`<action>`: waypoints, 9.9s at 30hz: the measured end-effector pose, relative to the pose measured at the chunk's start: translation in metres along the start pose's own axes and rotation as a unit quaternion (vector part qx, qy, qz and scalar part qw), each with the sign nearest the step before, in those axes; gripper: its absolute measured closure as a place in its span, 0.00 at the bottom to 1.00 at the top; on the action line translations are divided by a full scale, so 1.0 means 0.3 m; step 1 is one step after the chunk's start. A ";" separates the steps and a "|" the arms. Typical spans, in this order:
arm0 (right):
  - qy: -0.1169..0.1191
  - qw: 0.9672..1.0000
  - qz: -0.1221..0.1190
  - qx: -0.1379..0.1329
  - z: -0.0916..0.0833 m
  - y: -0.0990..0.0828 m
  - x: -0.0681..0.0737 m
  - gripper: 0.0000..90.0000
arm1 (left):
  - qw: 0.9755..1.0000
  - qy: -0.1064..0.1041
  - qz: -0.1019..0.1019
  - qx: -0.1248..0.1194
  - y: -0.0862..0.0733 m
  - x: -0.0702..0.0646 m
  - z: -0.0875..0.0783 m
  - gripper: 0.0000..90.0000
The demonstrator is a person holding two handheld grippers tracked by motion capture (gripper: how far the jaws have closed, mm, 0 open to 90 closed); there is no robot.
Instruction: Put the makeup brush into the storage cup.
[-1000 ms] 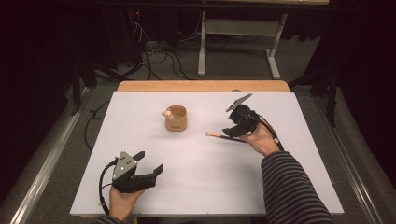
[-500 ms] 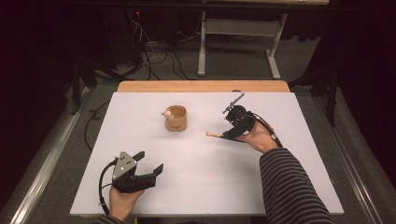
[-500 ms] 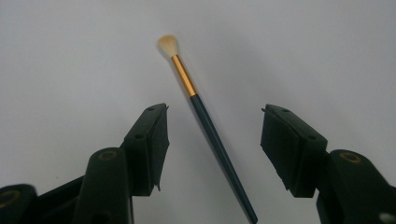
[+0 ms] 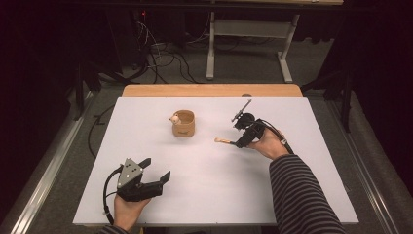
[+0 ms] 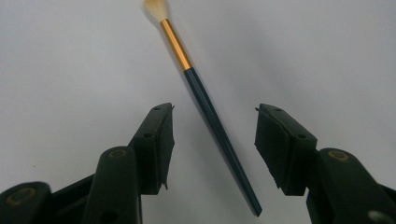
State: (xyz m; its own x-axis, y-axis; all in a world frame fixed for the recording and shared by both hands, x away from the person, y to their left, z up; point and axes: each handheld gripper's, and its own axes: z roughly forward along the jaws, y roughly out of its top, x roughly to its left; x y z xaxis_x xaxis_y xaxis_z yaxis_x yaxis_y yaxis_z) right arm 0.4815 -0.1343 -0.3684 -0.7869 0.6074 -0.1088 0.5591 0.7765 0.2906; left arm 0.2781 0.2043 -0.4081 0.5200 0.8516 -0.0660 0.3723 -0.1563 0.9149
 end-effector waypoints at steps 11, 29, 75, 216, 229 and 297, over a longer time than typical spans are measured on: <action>0.003 1.000 0.004 0.029 0.039 0.006 -0.012 0.57 | 1.000 -0.002 -0.002 0.000 0.000 -0.002 0.002 0.21; 0.009 0.998 0.016 0.059 0.079 0.009 -0.023 0.64 | 1.000 -0.003 0.001 0.000 0.001 -0.003 -0.001 0.21; 0.025 0.997 0.015 0.073 0.068 -0.004 -0.007 0.96 | 1.000 -0.002 0.021 0.005 0.001 -0.018 0.004 0.21; 0.131 0.954 0.011 -0.268 -0.153 -0.331 0.323 0.96 | 0.993 -0.118 0.011 0.014 0.109 -0.135 0.061 0.29; 0.134 0.953 0.008 -0.271 -0.156 -0.315 0.344 0.96 | 0.990 -0.141 0.012 0.025 0.145 -0.175 0.127 0.29; 0.134 0.949 -0.019 -0.284 -0.144 -0.267 0.406 0.96 | 0.976 -0.213 -0.040 0.021 0.209 -0.232 0.245 0.79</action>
State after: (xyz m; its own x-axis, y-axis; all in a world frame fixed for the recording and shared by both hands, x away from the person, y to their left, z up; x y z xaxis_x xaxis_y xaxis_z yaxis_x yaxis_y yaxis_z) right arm 0.3296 -0.1298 -0.3638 -0.8841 0.4574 0.0951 0.3589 0.5346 0.7651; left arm 0.3217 0.0984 -0.3753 0.7575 0.5775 -0.3044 0.4512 -0.1261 0.8835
